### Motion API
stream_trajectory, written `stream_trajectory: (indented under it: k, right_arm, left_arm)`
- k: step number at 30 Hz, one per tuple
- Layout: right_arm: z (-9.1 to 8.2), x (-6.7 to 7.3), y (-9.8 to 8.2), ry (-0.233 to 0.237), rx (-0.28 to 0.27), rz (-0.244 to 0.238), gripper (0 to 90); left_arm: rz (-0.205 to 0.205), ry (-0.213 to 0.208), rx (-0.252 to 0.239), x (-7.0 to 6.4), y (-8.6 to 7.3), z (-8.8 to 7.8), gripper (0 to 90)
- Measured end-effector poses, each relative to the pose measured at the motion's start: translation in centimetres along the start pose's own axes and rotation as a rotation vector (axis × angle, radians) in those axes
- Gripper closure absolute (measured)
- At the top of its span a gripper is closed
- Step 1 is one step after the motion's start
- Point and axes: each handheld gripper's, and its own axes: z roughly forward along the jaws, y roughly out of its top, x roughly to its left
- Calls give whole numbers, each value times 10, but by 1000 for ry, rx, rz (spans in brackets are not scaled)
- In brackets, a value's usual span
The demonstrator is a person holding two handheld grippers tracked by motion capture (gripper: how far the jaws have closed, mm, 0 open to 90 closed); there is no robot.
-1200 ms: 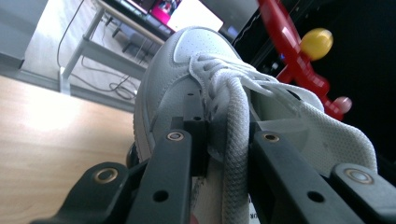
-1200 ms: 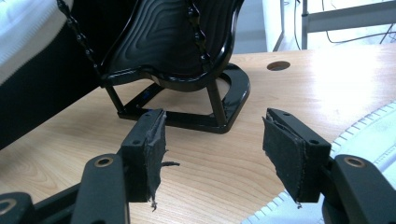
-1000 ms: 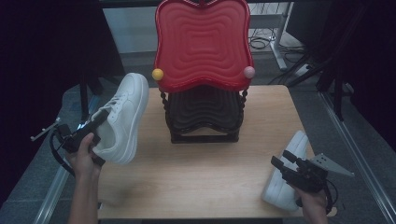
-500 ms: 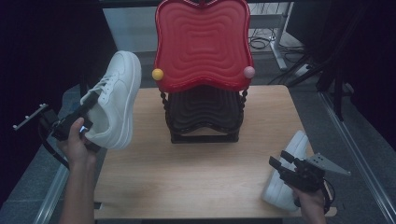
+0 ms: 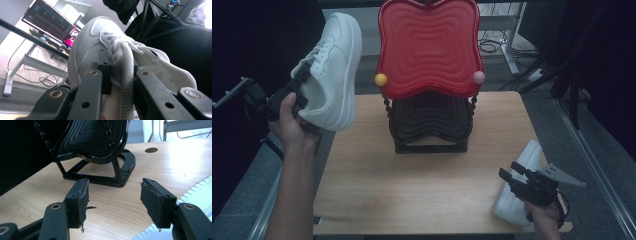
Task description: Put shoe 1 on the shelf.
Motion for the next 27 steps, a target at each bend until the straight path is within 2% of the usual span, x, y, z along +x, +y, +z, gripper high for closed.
stream_trajectory:
  k: [5,11,16,17,21,27]
  right_arm:
    - [1,-1,0,1,3,-13,390]
    - [-2,-2,1,4,0,-10,389]
    - [-1,-1,1,6,2,-17,389]
    - [-1,-1,1,6,2,-17,389]
    - [-1,0,0,6,1,-14,389]
    - [0,-1,0,10,7,-14,388]
  left_arm:
    - [26,12,-1,-14,12,16,813]
    - [37,17,-14,-21,19,28,813]
    - [26,38,-39,-29,23,53,811]
    - [26,38,-39,-29,23,53,812]
    - [41,38,-20,-36,24,81,812]
    - [45,37,-4,-45,20,105,812]
